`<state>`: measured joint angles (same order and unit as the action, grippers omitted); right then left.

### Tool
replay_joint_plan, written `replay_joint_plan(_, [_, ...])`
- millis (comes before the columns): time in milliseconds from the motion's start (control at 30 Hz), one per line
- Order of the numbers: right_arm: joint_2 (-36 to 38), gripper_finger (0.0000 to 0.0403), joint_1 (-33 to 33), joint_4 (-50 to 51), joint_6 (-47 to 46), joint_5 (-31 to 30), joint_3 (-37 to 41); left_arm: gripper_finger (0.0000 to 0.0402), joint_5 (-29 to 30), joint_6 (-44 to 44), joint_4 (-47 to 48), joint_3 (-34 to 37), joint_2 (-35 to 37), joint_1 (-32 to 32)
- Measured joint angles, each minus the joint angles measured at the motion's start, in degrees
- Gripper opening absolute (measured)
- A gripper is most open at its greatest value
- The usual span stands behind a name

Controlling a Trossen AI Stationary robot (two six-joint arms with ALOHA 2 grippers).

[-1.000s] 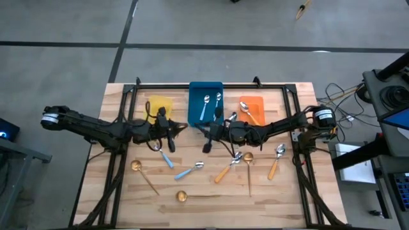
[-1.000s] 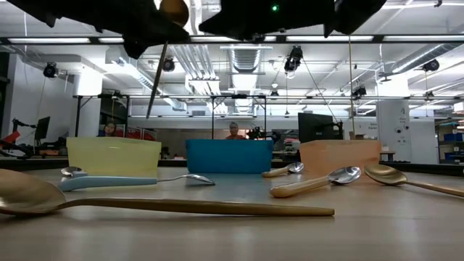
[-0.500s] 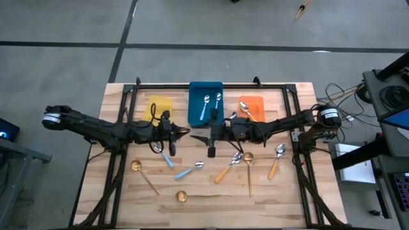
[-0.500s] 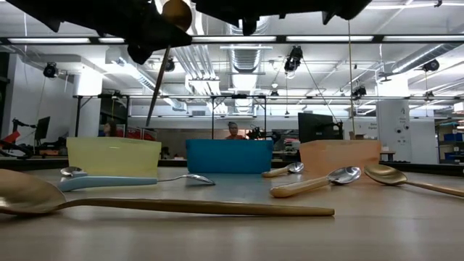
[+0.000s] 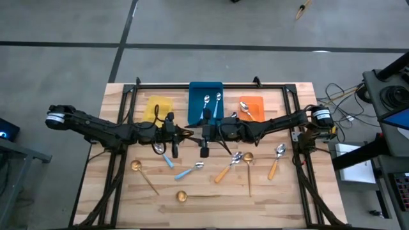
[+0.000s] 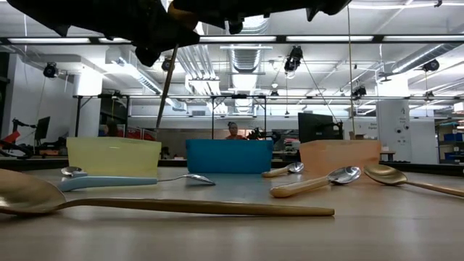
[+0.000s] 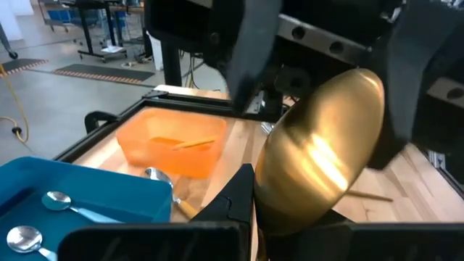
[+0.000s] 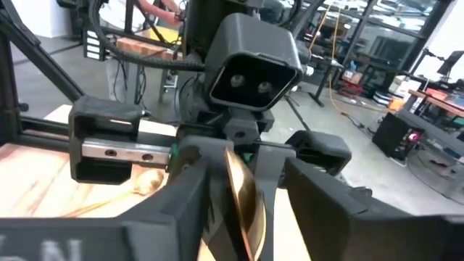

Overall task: Sort silverware by color (type)
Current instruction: Put the gold spoon into the yellow bin

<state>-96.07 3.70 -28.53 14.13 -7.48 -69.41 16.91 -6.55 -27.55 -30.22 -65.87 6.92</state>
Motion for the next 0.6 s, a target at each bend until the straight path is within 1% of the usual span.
replay_joint_plan(67, [0.0, 0.0124, 0.0, 0.1, 0.0, 0.1, 0.0, 0.0, 0.0, 0.0, -0.1, 0.0, 0.0, 0.0])
replay_joint_plan(167, [0.0, 0.0064, 0.0, 0.8, 0.5, 0.1, 0.0, 0.0, -0.1, 0.5, -0.4, 0.0, 0.0, 0.0])
replay_joint_plan(233, [0.0, 0.0028, 0.0, 1.0, 2.7, -0.2, 0.0, 0.0001, -0.2, 0.2, -0.4, 0.0, 0.0, 0.0])
replay_joint_plan(467, [0.1, 0.0016, -0.1, 1.2, 3.7, -0.9, 0.0, 0.0003, 0.5, -0.2, -0.4, 0.0, 0.1, 0.0])
replay_joint_plan(600, [0.4, 0.0013, -0.1, 1.7, 3.0, -1.5, 0.0, 0.0024, 0.1, 1.6, -0.1, 0.0, 0.3, 0.0])
